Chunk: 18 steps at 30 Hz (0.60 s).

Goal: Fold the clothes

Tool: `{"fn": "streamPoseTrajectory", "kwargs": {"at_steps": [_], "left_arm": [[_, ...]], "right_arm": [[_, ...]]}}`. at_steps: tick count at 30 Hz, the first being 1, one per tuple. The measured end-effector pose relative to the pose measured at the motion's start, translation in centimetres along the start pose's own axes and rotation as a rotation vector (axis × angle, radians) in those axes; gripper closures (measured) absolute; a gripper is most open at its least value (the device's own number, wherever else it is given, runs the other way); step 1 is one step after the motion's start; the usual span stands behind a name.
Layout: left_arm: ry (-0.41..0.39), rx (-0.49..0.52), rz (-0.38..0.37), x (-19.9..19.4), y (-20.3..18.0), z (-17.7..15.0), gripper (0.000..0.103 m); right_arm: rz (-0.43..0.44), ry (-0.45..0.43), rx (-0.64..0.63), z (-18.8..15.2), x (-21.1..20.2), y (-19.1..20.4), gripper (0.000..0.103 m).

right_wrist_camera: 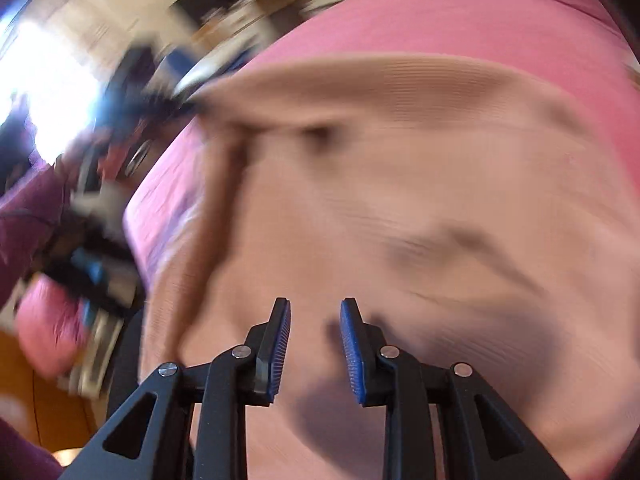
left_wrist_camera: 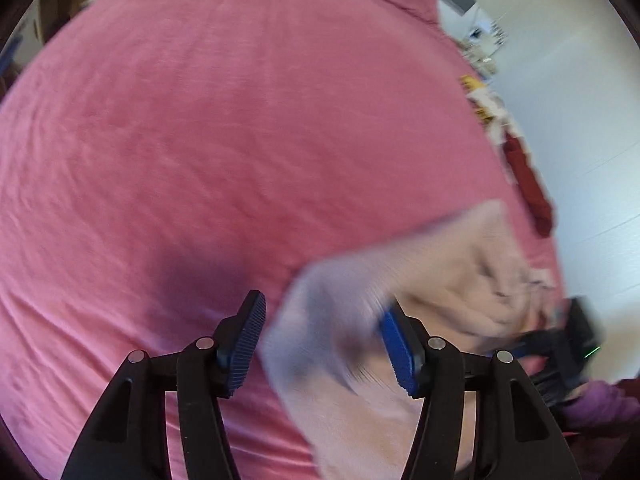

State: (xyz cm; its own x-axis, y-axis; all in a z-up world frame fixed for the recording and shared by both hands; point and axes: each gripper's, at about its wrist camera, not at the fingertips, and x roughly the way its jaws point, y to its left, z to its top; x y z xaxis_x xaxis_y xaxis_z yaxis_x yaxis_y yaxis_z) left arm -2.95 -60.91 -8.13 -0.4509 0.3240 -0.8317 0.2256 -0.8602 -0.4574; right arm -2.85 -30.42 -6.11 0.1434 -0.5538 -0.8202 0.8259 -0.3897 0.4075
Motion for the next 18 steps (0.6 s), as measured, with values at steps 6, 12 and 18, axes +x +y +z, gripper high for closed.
{"fn": "streamPoseTrajectory", "kwargs": {"at_steps": [6, 12, 18], "left_arm": [[-0.037, -0.022, -0.138, -6.5, -2.3, 1.2, 0.044], [-0.311, 0.003, 0.169, -19.5, 0.1, -1.2, 0.038], [-0.357, 0.042, 0.433, -18.3, 1.3, -6.9, 0.034]], "right_arm": [[0.021, 0.214, -0.236, 9.9, 11.4, 10.6, 0.077], [0.224, 0.013, -0.113, 22.8, 12.7, 17.5, 0.074], [0.269, 0.073, -0.039, 19.8, 11.9, 17.4, 0.073]]}}
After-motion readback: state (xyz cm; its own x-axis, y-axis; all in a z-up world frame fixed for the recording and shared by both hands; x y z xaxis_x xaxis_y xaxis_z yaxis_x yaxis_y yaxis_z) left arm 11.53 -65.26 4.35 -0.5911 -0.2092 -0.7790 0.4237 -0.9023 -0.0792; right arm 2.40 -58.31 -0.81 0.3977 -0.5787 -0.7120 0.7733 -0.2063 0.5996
